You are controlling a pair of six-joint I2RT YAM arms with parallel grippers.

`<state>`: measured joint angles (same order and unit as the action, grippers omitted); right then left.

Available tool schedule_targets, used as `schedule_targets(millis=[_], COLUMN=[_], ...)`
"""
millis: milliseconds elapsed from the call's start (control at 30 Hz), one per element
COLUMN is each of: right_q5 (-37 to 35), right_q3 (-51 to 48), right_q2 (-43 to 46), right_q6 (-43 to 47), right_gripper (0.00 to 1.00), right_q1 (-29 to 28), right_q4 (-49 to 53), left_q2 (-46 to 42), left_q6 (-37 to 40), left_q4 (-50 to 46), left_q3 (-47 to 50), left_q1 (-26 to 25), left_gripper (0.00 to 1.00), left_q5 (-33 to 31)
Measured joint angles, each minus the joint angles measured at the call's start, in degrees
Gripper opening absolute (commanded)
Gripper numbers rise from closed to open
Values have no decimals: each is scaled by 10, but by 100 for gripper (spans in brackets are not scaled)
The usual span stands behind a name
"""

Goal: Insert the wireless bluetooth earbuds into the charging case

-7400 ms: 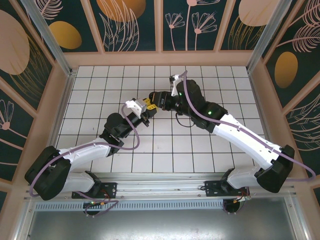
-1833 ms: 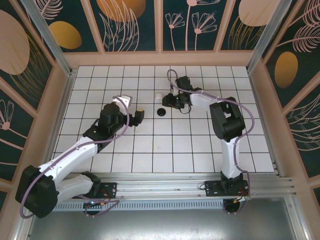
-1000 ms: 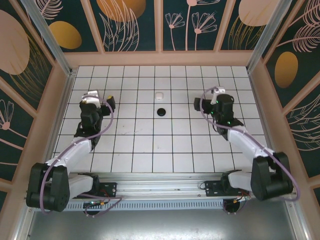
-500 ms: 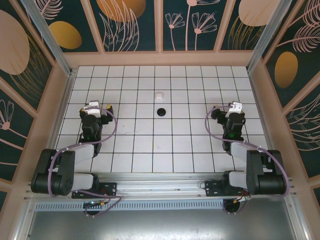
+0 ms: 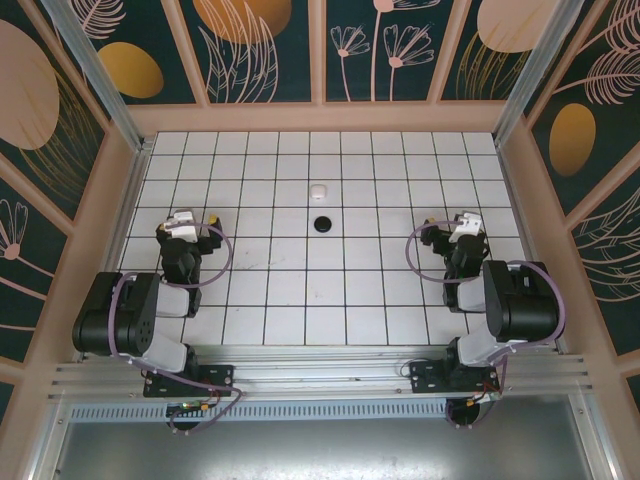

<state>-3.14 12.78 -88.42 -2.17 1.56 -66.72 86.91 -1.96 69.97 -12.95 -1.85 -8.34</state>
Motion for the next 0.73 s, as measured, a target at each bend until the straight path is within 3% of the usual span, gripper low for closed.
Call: schedule_targets(millis=[733], right_q5=[2], right_q3=[0], right_q2=[0], right_q6=[2], right_gripper=[99], right_q1=[0], right_q4=[-21], left_q2=[0], left_q6=[-2], left_q4=[10], left_q3=[0], left_q1=[0], left_gripper=[99], left_q5=[4])
